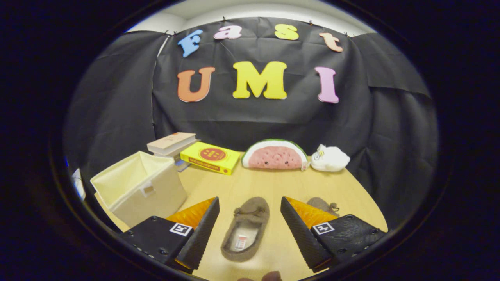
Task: Open the storage box then place both shoes into the box .Put the left shoe in first, then the right shoe, with the right side of both shoes facing outward in a uniform manner.
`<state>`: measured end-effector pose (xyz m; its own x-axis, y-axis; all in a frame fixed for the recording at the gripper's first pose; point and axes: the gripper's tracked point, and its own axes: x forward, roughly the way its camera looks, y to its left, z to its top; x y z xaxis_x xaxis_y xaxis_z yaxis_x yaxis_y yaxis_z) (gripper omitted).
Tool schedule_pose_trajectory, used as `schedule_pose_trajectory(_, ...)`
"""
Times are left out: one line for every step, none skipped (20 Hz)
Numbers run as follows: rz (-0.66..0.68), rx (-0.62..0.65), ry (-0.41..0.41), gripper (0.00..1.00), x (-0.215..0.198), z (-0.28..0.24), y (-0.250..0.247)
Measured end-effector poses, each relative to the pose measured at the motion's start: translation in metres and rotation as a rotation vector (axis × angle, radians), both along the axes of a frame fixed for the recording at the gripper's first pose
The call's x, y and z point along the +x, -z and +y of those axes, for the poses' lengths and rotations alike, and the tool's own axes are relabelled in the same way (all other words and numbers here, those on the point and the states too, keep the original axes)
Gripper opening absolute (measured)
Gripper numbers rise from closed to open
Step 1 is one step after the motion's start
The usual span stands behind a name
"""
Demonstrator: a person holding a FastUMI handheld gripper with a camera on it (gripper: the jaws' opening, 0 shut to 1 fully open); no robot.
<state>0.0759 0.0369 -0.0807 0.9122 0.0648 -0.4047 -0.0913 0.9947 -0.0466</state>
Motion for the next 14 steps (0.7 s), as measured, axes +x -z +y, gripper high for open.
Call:
schedule_pose_trajectory(0.043, 0.001, 0.009, 0.96, 0.004, -0.004, 0.014)
schedule_pose_trajectory(0.082, 0.006, 0.018, 0.96, 0.008, -0.008, 0.029)
schedule_pose_trajectory(0.117, 0.015, 0.029, 0.96, 0.013, -0.012, 0.042)
schedule_pose_trajectory(0.145, 0.024, 0.039, 0.96, 0.017, -0.016, 0.053)
schedule_pose_trajectory(0.172, 0.028, 0.05, 0.96, 0.02, -0.02, 0.063)
schedule_pose_trajectory(0.195, 0.035, 0.053, 0.96, 0.023, -0.022, 0.075)
schedule_pose_trajectory(0.214, 0.034, 0.061, 0.96, 0.026, -0.025, 0.083)
schedule_pose_trajectory(0.227, 0.032, 0.066, 0.96, 0.03, -0.028, 0.09)
schedule_pose_trajectory(0.241, 0.032, 0.07, 0.96, 0.034, -0.029, 0.096)
schedule_pose_trajectory(0.256, 0.04, 0.067, 0.96, 0.036, -0.027, 0.102)
schedule_pose_trajectory(0.271, 0.052, 0.056, 0.96, 0.039, -0.024, 0.107)
schedule_pose_trajectory(0.291, 0.067, 0.041, 0.96, 0.04, -0.019, 0.113)
schedule_pose_trajectory(0.308, 0.079, 0.033, 0.86, 0.04, -0.015, 0.118)
schedule_pose_trajectory(0.322, 0.091, 0.032, 0.77, 0.041, -0.015, 0.123)
